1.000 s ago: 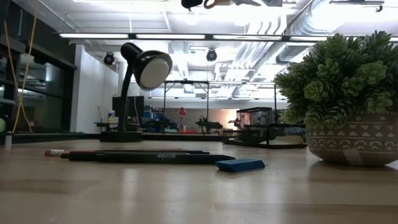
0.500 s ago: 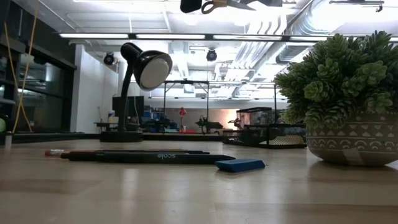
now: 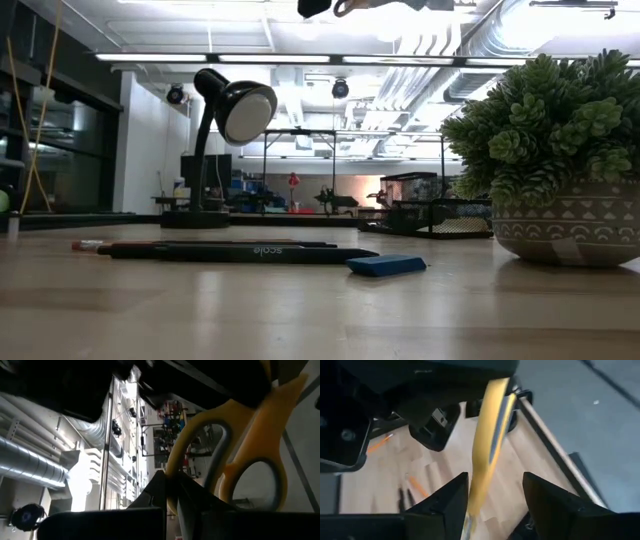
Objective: Pick and place office supplies into organizer
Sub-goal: Put the yellow scissors into the desk organizer
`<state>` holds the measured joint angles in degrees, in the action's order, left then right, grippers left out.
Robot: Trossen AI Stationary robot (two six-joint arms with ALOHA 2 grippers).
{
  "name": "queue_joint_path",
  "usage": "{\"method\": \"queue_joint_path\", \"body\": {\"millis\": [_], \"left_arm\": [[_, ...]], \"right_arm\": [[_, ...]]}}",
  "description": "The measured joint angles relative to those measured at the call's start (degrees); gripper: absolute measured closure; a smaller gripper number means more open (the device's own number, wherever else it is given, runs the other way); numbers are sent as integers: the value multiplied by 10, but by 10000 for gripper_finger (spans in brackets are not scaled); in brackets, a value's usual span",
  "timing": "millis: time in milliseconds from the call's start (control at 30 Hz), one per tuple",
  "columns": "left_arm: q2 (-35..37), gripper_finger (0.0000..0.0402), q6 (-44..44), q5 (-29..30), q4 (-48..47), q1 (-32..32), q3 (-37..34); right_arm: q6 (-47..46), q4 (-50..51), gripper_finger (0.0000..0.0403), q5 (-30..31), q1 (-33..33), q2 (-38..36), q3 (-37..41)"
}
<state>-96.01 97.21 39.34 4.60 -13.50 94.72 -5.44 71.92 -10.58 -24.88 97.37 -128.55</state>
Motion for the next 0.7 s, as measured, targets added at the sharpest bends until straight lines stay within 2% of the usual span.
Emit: {"method": "queue_joint_path", "body": {"millis": [267, 367, 567, 700], "left_arm": [[0, 401, 0, -3, 0, -1, 0], [0, 401, 0, -3, 0, -1, 0], [0, 401, 0, -9, -9, -1, 0], [-4, 397, -4, -18, -12, -1, 1]], "right_arm": [[14, 2, 242, 27, 0, 34, 0], [28, 3, 279, 31, 0, 36, 0], [33, 5, 377, 35, 0, 36, 0], [40, 9, 375, 37, 0, 36, 1]]}}
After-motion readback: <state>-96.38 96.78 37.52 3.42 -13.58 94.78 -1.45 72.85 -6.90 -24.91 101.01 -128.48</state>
